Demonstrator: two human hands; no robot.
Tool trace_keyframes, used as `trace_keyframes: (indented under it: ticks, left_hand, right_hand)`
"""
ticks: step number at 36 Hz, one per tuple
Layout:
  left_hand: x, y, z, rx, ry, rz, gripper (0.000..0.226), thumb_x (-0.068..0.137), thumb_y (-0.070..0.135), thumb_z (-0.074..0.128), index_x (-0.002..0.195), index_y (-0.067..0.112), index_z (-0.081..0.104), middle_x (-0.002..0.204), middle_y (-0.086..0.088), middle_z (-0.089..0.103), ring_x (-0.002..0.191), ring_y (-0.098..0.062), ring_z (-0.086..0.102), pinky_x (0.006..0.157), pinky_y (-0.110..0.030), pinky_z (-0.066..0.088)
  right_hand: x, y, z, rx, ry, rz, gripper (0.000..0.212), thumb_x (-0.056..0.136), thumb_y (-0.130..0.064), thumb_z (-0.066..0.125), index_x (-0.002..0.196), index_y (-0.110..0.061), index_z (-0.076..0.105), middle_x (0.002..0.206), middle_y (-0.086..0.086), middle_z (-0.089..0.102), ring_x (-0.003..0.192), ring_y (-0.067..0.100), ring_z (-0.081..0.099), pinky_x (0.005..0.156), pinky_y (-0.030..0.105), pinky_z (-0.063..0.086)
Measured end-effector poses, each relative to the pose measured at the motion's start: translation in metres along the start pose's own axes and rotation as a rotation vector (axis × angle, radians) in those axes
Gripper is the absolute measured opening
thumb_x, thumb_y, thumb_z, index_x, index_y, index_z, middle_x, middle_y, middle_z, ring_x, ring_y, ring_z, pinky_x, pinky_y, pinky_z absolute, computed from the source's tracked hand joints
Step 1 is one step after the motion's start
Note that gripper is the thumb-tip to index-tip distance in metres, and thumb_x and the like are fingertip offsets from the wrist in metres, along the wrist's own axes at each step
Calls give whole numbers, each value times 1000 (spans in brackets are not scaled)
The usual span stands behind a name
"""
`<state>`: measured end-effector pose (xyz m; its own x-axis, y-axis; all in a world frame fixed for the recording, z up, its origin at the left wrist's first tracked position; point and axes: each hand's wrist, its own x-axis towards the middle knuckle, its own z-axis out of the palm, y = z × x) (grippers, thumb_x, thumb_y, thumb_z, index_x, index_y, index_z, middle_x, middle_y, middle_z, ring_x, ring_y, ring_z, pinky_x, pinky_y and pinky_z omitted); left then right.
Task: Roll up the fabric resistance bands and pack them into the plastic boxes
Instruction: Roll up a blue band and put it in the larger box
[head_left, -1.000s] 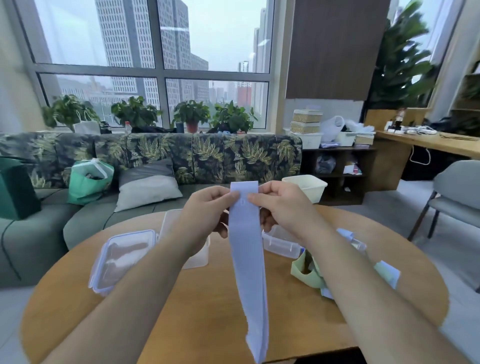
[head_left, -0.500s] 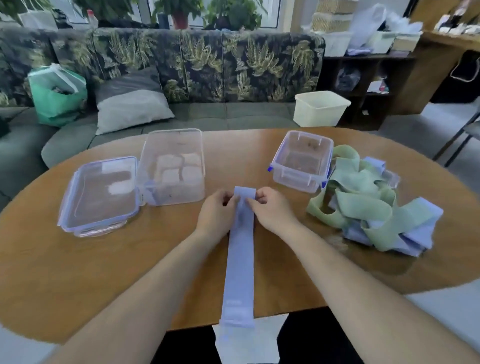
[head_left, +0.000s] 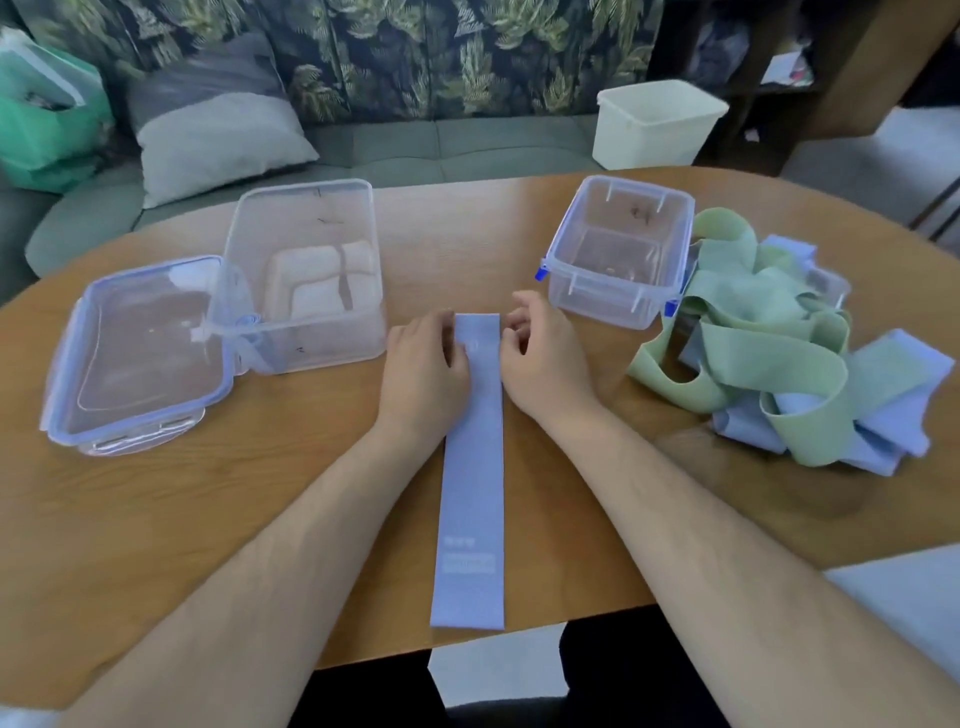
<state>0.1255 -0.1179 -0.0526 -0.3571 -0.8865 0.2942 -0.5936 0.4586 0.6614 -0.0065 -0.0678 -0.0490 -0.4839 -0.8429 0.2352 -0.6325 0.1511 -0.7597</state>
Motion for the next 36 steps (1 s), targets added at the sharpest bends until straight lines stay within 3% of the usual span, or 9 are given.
trace_keyframes:
  ticks: [4, 10, 19, 23, 29, 33, 36]
  left_hand:
    - [-1, -2, -1, -5, 9, 23, 31, 94, 8, 52, 122, 8, 65, 112, -5, 70, 107, -25, 58, 98, -36, 45]
    - [0, -4, 1, 22, -4, -15, 40, 97, 11, 50, 136, 10, 59, 125, -4, 67, 123, -27, 48, 102, -32, 41]
    - [-12, -4, -4, 46, -7, -17, 37, 98, 15, 52, 134, 9, 59, 124, -5, 67, 123, -29, 50, 105, -36, 39]
    - [-20, -5, -7, 81, 31, -18, 33, 98, 21, 55, 129, 13, 61, 124, -2, 65, 122, -26, 50, 107, -34, 36]
    - [-35, -4, -12, 51, 7, -3, 34, 98, 21, 57, 131, 14, 59, 116, 0, 68, 118, -25, 50, 102, -33, 37]
    - [-43, -5, -15, 67, 32, -11, 31, 96, 22, 59, 126, 14, 62, 119, 0, 67, 118, -26, 51, 102, -35, 39]
    - [-49, -3, -18, 52, 5, -24, 33, 97, 23, 58, 129, 14, 61, 118, -1, 67, 119, -26, 49, 101, -39, 42]
  right_hand:
    - [-4, -2, 0, -17, -10, -45, 42, 94, -5, 48, 135, -10, 54, 117, 3, 68, 109, 18, 62, 94, 36, 52]
    - [-4, -2, 0, -19, -57, -60, 48, 96, -6, 48, 143, -12, 49, 125, 4, 67, 116, 15, 59, 96, 25, 47]
    - [-20, -5, -4, 22, -76, -67, 47, 95, -4, 47, 140, -16, 51, 121, -2, 67, 112, 9, 60, 92, 21, 47]
    - [-27, -4, -3, -18, 10, -57, 37, 84, 0, 48, 115, -16, 60, 101, -7, 63, 104, 15, 59, 91, 38, 54]
    - [-41, -7, -4, -44, -48, -96, 48, 83, 1, 46, 126, -15, 58, 111, -5, 67, 114, 19, 55, 101, 43, 48]
    - [-50, -6, -6, -57, -41, -91, 46, 84, 1, 48, 125, -17, 58, 101, -16, 60, 110, 20, 56, 98, 44, 49]
    - [-54, -5, -7, -86, -78, -113, 50, 85, -4, 47, 132, -18, 56, 115, -7, 66, 115, 21, 55, 102, 47, 46]
